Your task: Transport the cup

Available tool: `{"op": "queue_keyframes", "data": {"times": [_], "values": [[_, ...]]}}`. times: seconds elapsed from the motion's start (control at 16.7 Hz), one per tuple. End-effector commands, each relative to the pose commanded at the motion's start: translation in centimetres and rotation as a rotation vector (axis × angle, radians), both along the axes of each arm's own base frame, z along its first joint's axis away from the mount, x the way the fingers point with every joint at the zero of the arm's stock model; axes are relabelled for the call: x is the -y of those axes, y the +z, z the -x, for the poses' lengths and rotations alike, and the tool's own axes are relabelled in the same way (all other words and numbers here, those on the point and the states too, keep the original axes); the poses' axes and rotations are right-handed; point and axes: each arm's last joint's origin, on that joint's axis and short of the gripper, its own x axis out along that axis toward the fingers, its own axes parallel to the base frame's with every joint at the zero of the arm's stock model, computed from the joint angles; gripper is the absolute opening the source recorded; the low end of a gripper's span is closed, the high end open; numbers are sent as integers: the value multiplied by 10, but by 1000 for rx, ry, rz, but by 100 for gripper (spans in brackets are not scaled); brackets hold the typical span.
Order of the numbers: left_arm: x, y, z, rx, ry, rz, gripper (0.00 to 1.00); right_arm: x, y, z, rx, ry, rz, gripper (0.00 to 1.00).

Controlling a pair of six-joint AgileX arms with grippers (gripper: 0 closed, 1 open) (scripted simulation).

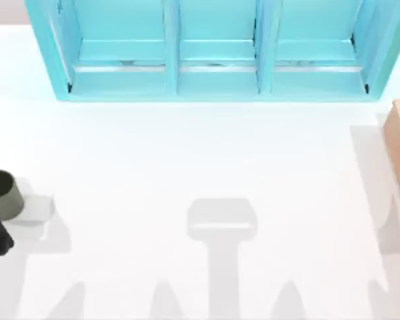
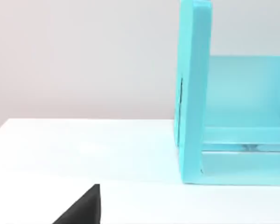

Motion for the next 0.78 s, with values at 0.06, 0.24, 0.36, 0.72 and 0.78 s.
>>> {"op": "queue_keyframes", "data": {"times": [0.06,0.24,0.36,0.72,0.78], "values": [[0,0,0,0,0,0,100,0,0,0,0,0,0,100],[0,5,0,-28,1,1,100,0,0,0,0,0,0,100],[0,18,-1,-90,1,2,100,0,0,0,0,0,0,100],[1,79,-33,-481,-14,4,100,0,0,0,0,0,0,100],[2,87,-45,-575,-16,4,100,0,0,0,0,0,0,100]]}}
